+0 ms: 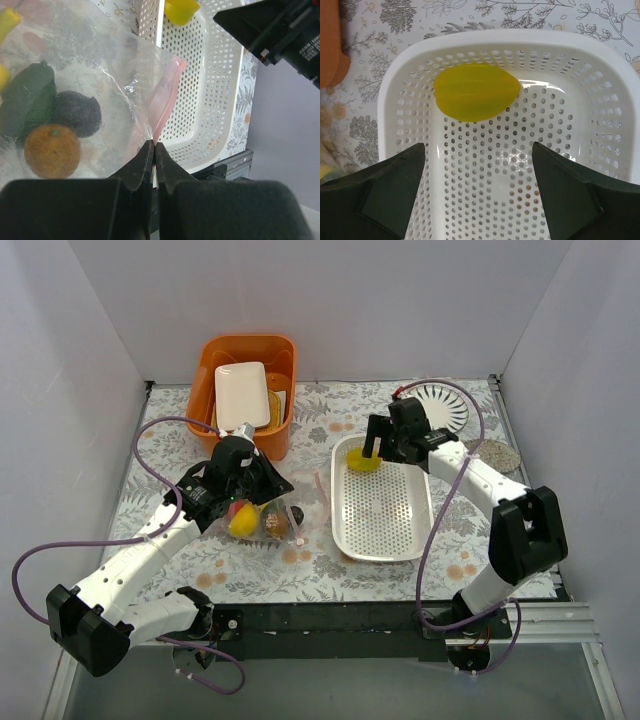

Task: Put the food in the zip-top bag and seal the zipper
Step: Move the fake fruit to the bin.

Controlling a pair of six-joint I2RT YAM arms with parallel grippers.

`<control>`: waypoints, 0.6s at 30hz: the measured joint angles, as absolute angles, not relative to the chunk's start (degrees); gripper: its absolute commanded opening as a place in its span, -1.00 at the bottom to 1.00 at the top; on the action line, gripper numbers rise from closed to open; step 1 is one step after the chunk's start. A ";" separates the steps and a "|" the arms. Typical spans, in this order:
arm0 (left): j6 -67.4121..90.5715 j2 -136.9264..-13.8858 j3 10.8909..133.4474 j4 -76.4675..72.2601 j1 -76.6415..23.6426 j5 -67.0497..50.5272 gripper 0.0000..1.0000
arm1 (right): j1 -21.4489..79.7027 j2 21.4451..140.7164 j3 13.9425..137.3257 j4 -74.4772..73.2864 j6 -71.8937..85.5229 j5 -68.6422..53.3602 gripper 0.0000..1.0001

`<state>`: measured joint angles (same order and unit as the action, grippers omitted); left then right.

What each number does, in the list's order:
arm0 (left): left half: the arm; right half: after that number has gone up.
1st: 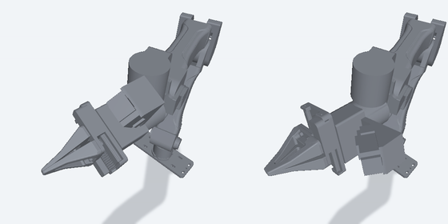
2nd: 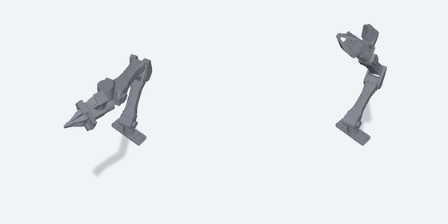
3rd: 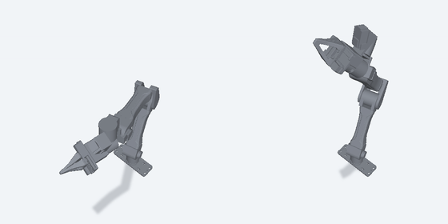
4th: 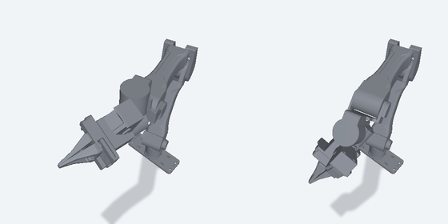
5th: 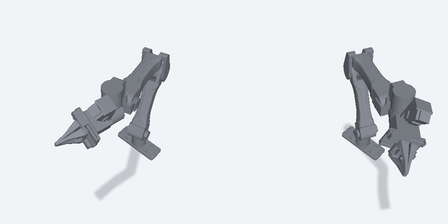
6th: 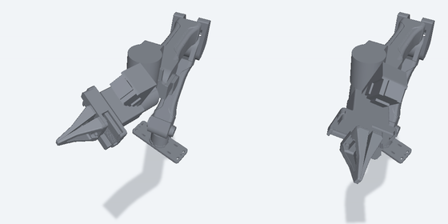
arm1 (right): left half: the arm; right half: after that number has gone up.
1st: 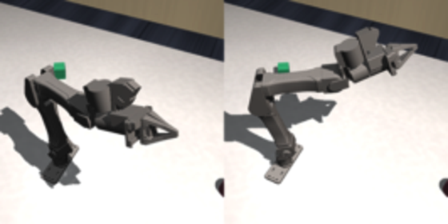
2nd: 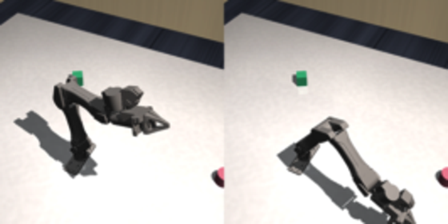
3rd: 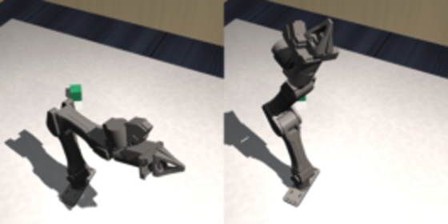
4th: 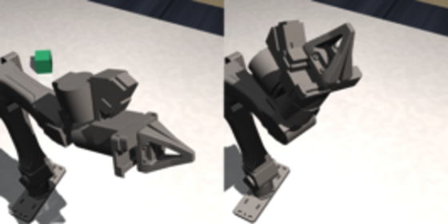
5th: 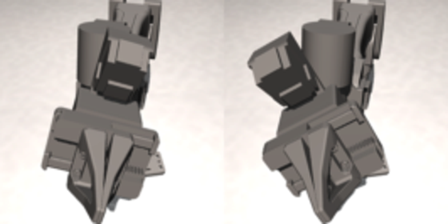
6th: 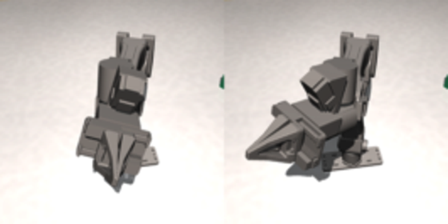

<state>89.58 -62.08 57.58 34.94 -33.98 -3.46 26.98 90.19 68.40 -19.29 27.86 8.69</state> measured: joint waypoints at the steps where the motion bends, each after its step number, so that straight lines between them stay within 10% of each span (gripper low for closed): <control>1: 89.58 -62.08 57.58 34.98 -33.98 -3.46 -1.00 | 26.35 92.01 69.65 -19.57 27.92 8.05 0.89; 18: 89.32 -62.04 57.58 35.57 -33.98 -3.44 -1.00 | 24.86 101.10 71.18 -16.58 33.34 5.54 0.89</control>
<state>89.32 -62.04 57.58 35.57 -33.98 -3.44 24.86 101.10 71.18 -16.58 33.34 5.54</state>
